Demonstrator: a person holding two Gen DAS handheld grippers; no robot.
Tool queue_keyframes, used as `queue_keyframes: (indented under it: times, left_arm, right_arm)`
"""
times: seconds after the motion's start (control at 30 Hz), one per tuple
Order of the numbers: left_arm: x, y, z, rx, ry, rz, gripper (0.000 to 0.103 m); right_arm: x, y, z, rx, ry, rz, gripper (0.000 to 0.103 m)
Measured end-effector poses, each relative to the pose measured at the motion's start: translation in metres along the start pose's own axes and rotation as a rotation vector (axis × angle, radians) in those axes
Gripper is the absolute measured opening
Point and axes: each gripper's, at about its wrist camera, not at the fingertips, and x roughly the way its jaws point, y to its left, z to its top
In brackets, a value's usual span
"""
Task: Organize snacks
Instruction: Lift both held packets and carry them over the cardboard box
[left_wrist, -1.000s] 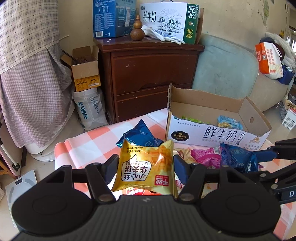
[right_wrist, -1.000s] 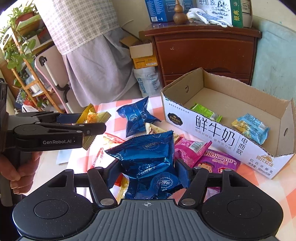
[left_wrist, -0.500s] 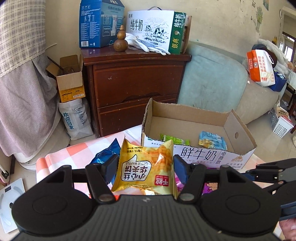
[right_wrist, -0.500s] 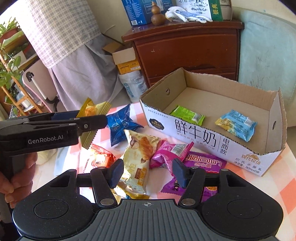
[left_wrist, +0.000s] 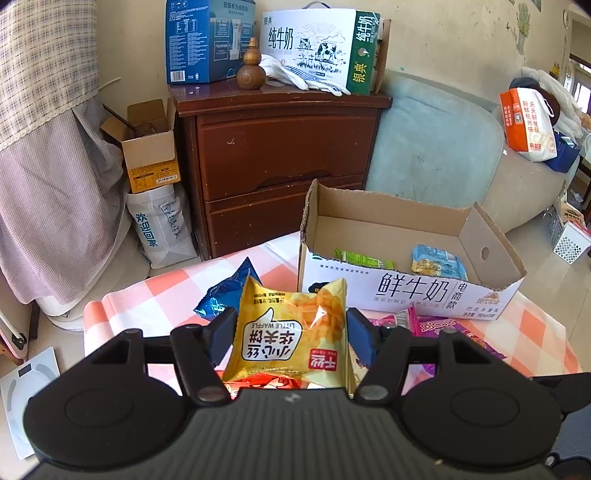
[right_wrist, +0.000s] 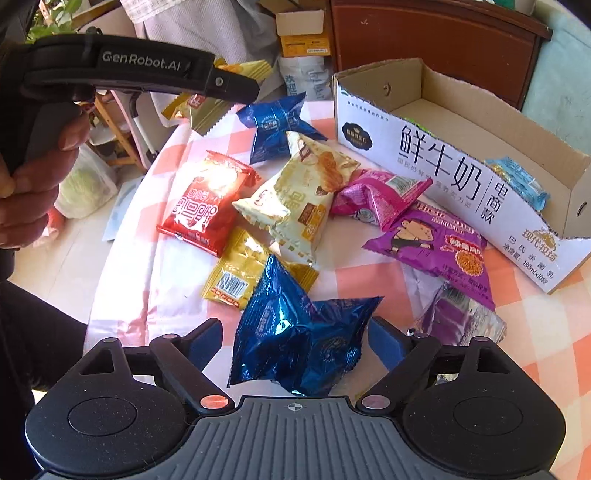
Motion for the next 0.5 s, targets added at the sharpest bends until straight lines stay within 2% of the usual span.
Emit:
queue_keyframes:
  times: [0.23,0.3,0.33,0.5]
  left_arm:
    - [0.004,-0.011,0.0,0.016,0.007,-0.008,0.063]
    - [0.005,-0.014,0.0,0.021,0.005,-0.007,0.063]
    - [0.004,-0.015,0.001,0.025,0.001,-0.005,0.063]
    - [0.003,-0.02,0.002,0.038,-0.012,0.002,0.063]
  right_arm:
    - [0.022,-0.007,0.0,0.135,0.031,0.0,0.087]
    - [0.025,-0.009,0.0,0.145,0.036,0.001,0.08]
    - [0.027,-0.011,0.002,0.154,0.039,-0.006,0.064]
    - [0.017,-0.015,0.0,0.162,0.014,0.013,0.053]
